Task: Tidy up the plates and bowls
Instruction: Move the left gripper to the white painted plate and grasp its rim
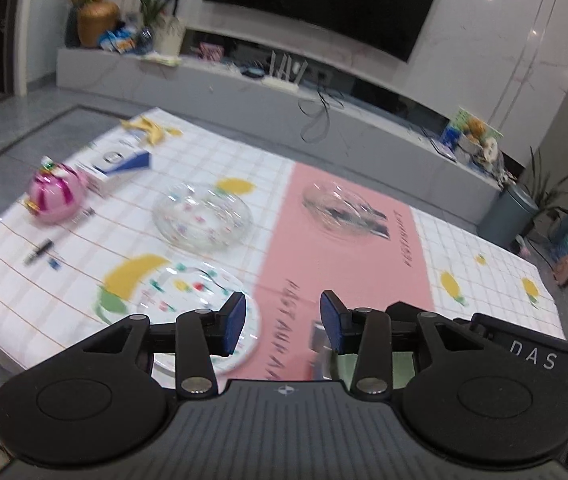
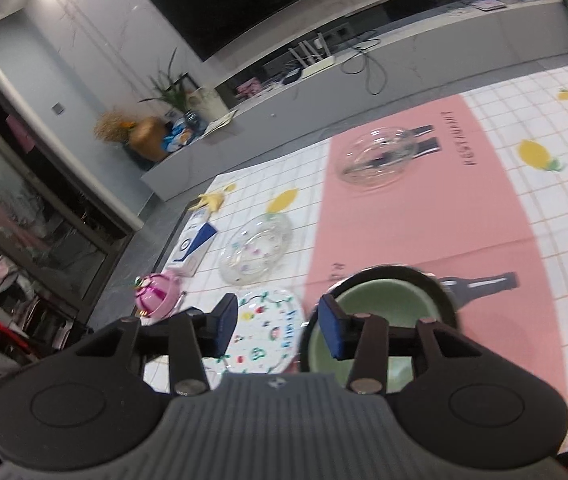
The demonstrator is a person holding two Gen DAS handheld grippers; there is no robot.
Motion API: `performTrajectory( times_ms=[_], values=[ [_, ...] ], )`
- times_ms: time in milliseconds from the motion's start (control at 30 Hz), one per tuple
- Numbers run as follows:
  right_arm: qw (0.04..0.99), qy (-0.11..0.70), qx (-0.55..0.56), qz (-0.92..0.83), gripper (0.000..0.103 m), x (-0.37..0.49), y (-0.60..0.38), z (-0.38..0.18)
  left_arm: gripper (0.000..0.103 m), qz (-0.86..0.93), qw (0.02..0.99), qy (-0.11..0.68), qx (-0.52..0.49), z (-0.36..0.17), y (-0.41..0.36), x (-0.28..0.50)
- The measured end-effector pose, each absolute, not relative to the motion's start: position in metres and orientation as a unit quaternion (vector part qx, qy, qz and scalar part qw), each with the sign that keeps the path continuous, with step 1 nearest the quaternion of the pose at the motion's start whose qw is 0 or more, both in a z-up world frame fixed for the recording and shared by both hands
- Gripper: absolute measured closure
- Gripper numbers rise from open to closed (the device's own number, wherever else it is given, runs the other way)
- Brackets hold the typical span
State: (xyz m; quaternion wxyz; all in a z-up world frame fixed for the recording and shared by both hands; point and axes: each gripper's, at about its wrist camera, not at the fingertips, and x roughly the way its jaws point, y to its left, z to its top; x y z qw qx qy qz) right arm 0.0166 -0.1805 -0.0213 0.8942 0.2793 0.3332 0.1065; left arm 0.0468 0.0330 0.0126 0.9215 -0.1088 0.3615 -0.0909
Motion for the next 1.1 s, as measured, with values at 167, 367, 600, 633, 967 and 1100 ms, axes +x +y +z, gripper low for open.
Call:
performTrajectory(
  times_ms=[167,367,600,633,967,1100],
  values=[
    [0.889,0.347,0.27,0.127,0.058,0.029,-0.149,-0.026,0.055,-0.075,0.922,0.358,-0.125,0.004,0.063,0.048],
    [0.882,0.371,0.255,0.144,0.058,0.046,-0.11,-0.038,0.055,-0.056,0.923,0.351,-0.144,-0.01,0.098,0.054],
    [0.871,0.4,0.246,0.148,0.058,0.074,-0.077,-0.06,0.055,-0.037,0.915,0.352,-0.193,-0.031,0.134,0.064],
    [0.868,0.405,0.245,0.148,0.058,0.079,-0.074,-0.063,0.055,-0.035,0.913,0.353,-0.201,-0.036,0.138,0.066],
    [0.862,0.456,0.202,0.089,0.058,0.139,-0.057,-0.087,0.055,-0.02,0.879,0.395,-0.266,-0.083,0.16,0.099],
    [0.854,0.481,0.188,0.065,0.058,0.165,-0.064,-0.095,0.056,-0.014,0.86,0.422,-0.287,-0.1,0.162,0.11]
  ],
)
